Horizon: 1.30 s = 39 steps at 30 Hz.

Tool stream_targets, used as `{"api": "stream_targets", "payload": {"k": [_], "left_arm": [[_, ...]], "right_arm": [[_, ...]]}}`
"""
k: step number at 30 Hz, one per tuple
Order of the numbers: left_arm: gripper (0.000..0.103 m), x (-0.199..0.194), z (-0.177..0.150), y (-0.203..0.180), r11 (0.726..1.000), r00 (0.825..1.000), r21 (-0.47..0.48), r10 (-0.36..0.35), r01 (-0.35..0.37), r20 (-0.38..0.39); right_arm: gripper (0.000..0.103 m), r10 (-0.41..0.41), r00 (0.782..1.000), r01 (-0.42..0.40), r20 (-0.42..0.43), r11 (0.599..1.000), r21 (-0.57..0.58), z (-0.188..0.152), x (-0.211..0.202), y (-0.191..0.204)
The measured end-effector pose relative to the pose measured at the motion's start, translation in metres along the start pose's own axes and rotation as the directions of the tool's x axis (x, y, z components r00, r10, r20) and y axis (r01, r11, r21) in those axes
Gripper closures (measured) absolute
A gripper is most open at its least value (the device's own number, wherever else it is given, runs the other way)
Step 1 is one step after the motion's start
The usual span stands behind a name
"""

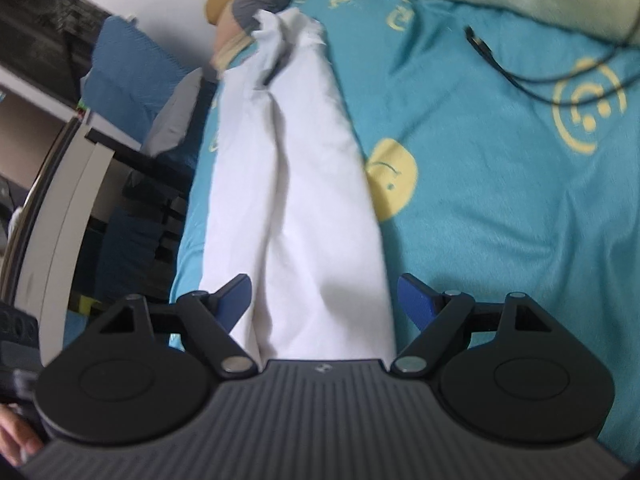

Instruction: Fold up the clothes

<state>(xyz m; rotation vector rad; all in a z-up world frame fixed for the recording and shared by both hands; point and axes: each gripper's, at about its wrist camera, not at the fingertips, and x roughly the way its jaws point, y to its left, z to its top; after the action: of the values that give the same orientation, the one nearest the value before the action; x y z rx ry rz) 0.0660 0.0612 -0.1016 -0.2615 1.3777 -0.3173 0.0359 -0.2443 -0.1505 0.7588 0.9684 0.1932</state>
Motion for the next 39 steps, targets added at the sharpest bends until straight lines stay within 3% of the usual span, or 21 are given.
{"api": "stream_targets", "payload": {"k": [3,4,7,9,10,12,14,16,21,23,25,28,30,31,32,34,37,39], "left_arm": [[0.025,0.007,0.000,0.002,1.000,1.000,-0.017,0.022,-0.022,-0.007],[0.025,0.009,0.000,0.002,0.999,1.000,-0.023,0.029,-0.029,-0.010],[0.026,0.016,0.000,0.004,0.998,0.999,-0.039,0.050,-0.051,-0.018],[0.026,0.020,0.000,0.005,0.997,0.998,-0.050,0.065,-0.066,-0.023],[0.027,0.023,0.000,0.006,0.996,0.997,-0.056,0.072,-0.073,-0.026],[0.040,0.027,0.000,0.007,0.994,0.996,-0.067,0.086,-0.088,-0.032],[0.073,0.032,0.000,0.008,0.992,0.994,-0.077,0.100,-0.103,-0.037],[0.085,0.029,-0.005,0.008,0.992,0.994,-0.085,0.093,-0.098,-0.055],[0.083,0.020,-0.013,0.012,0.986,0.992,-0.137,0.085,-0.098,-0.093],[0.064,0.024,-0.011,0.015,0.981,0.988,-0.156,0.099,-0.117,-0.114],[0.057,0.028,-0.009,0.017,0.977,0.985,-0.166,0.113,-0.134,-0.133],[0.049,0.029,-0.007,0.010,0.984,0.982,-0.101,0.130,-0.145,-0.140],[0.053,0.027,-0.008,0.004,0.985,0.979,-0.055,0.152,-0.160,-0.135],[0.065,0.024,-0.009,0.002,0.986,0.979,-0.041,0.158,-0.165,-0.129],[0.084,0.021,-0.010,0.001,0.986,0.980,-0.035,0.160,-0.165,-0.120],[0.095,0.004,-0.011,0.006,0.990,0.991,-0.075,0.111,-0.117,-0.079],[0.098,-0.037,-0.009,0.015,0.989,0.999,-0.145,0.005,0.000,0.032],[0.098,-0.075,-0.008,0.016,0.977,0.988,-0.180,-0.090,0.112,0.124]], "right_arm": [[0.022,-0.022,0.998,0.025,-0.055,0.998,0.062,-0.003,0.009,-0.012],[0.028,-0.019,0.997,0.025,-0.078,0.996,0.080,-0.005,0.012,-0.016],[0.032,-0.004,0.995,0.014,-0.100,0.995,0.100,-0.009,0.014,-0.019],[0.038,0.015,0.992,-0.001,-0.123,0.993,0.118,-0.011,0.015,-0.020],[0.047,0.025,0.990,-0.008,-0.136,0.992,0.126,-0.013,0.016,-0.020],[0.052,0.048,0.982,-0.023,-0.184,0.990,0.139,-0.017,0.018,-0.021],[0.052,0.062,0.973,-0.031,-0.223,0.990,0.136,-0.022,0.018,-0.019],[0.052,0.063,0.963,-0.031,-0.261,0.992,0.123,-0.027,0.017,-0.015],[0.054,0.016,0.950,0.004,-0.312,0.998,0.061,-0.037,0.014,-0.004],[0.054,-0.008,0.943,0.015,-0.331,1.000,0.017,-0.042,0.014,0.003],[0.054,-0.025,0.932,0.017,-0.361,1.000,-0.025,-0.047,0.015,0.011],[0.053,-0.059,0.905,0.010,-0.422,0.993,-0.117,-0.056,0.020,0.027],[0.068,-0.108,0.894,0.026,-0.435,0.982,-0.189,-0.061,0.021,0.038],[0.083,-0.135,0.893,0.040,-0.430,0.974,-0.222,-0.062,0.020,0.043],[0.092,-0.144,0.898,0.051,-0.415,0.972,-0.228,-0.062,0.017,0.045],[0.094,-0.128,0.915,0.043,-0.382,0.974,-0.223,-0.056,0.007,0.048],[0.094,-0.082,0.955,0.027,-0.285,0.981,-0.192,-0.039,-0.023,0.057],[0.095,-0.044,0.977,0.007,-0.208,0.984,-0.178,-0.025,-0.050,0.068]]}}
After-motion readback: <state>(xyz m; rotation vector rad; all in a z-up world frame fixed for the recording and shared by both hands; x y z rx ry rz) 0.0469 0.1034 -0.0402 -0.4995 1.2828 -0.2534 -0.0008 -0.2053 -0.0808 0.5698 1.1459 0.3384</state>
